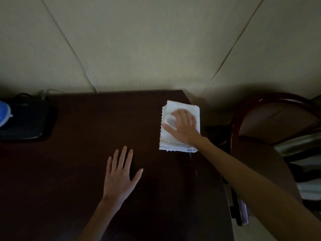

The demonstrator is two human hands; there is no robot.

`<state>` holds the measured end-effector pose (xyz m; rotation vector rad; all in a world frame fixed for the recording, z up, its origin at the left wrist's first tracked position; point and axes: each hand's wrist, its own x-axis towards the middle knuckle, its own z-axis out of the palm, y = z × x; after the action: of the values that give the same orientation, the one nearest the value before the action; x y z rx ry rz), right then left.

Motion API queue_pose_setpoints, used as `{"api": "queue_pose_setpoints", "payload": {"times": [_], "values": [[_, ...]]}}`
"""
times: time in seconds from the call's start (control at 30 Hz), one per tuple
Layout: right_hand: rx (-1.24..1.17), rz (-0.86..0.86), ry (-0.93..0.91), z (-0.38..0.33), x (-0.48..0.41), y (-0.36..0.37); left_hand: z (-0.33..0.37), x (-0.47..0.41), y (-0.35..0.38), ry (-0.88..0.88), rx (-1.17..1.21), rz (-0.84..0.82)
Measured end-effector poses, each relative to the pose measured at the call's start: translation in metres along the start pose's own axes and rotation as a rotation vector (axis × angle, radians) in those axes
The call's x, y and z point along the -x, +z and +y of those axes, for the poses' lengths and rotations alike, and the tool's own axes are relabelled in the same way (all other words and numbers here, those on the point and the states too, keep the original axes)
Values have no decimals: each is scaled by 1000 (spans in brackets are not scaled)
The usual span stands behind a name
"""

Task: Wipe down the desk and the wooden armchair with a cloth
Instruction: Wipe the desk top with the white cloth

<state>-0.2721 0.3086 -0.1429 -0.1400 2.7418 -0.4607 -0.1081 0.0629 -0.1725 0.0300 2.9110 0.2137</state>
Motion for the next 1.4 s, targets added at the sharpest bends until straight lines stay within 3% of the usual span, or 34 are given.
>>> {"api": "queue_pose_setpoints", "payload": {"times": [0.2,0.5,0.83,0.97,1.17,1.3,1.4], "values": [[294,251,-9,3,16,51,-1,-1,9,3,-9,46],[336,216,-240,61,197,99,0,1,8,2,-36,33],[417,179,-152,49,14,29,3,-1,4,0,-73,52],[361,232,-222,62,63,45,3,0,2,4,-104,46],[387,97,-453,113,240,91,6,-1,-3,5,-122,21],[459,49,-488,109,199,76,6,-3,-3,15,-104,41],[436,132,-371,87,112,54,4,-2,0,23,-120,54]]}}
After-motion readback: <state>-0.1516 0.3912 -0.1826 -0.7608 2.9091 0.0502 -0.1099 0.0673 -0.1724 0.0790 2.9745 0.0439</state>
